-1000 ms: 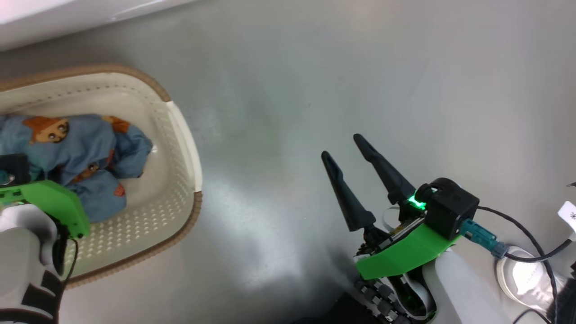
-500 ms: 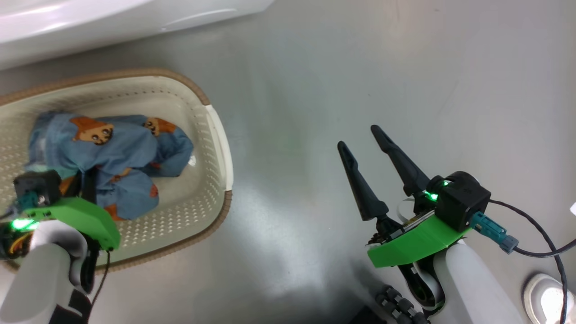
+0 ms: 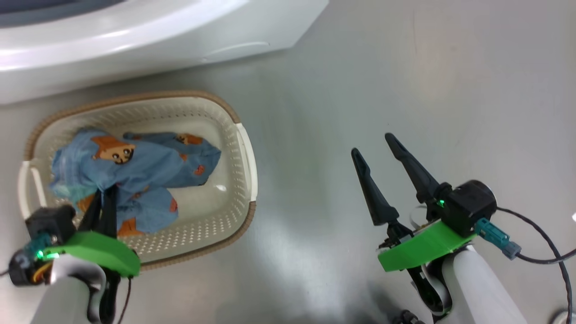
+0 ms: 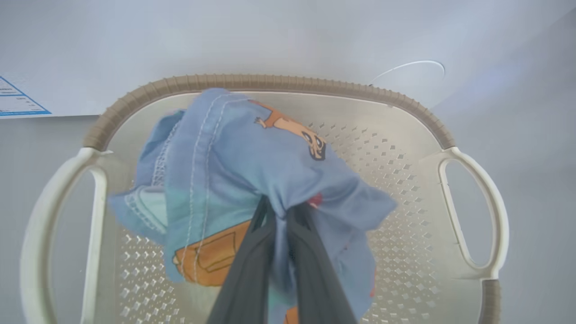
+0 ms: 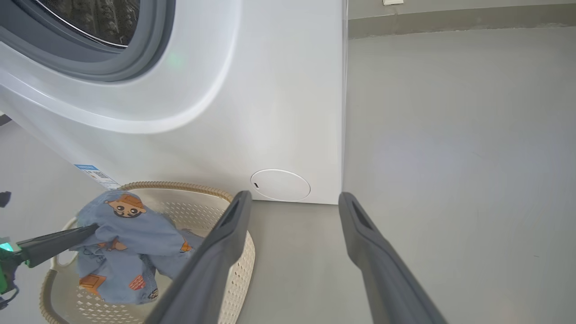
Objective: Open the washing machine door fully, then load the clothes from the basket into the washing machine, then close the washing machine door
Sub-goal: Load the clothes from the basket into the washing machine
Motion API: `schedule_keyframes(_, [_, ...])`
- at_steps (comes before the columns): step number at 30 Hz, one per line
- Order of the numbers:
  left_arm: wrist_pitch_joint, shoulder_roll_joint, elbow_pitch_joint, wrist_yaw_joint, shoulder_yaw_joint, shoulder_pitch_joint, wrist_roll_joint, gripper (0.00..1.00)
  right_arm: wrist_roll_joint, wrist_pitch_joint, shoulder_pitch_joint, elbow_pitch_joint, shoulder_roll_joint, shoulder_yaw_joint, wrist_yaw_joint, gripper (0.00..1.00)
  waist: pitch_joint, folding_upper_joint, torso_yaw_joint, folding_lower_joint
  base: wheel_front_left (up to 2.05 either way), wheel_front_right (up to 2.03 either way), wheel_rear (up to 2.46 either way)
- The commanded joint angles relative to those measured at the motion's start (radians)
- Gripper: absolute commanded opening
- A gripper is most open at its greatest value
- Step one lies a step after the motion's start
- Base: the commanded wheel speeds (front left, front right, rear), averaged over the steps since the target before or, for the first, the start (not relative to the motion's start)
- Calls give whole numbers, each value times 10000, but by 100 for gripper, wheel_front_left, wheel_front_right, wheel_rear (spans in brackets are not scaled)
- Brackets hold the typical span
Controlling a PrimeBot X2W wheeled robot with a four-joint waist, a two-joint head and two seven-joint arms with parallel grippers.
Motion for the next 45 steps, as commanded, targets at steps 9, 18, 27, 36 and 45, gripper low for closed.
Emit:
schedule_keyframes(9, [-325,-116,-2105,385,816,1870,-171,0,-451,-119,973,-78,11,-218,16,100,-1488,0,461,0,0,0,0])
schedule_keyframes(18, [-347,-541,-3734,550,1400,3055,220,0,-663,-119,1534,6,11,-499,16,100,-2399,0,658,0,0,0,0])
schedule_keyframes(27, [-349,-797,-4479,637,1758,3730,689,0,-706,-119,1799,78,11,-528,16,100,-2948,0,697,0,0,0,0])
schedule_keyframes(36, [-349,-1171,-4649,540,1975,3984,840,0,-777,-119,1990,117,11,-588,16,100,-3391,0,832,0,0,0,0])
schedule_keyframes(45, [-350,-1345,-4773,500,2039,4125,992,0,-805,-119,2107,189,11,-563,16,100,-3793,0,884,0,0,0,0])
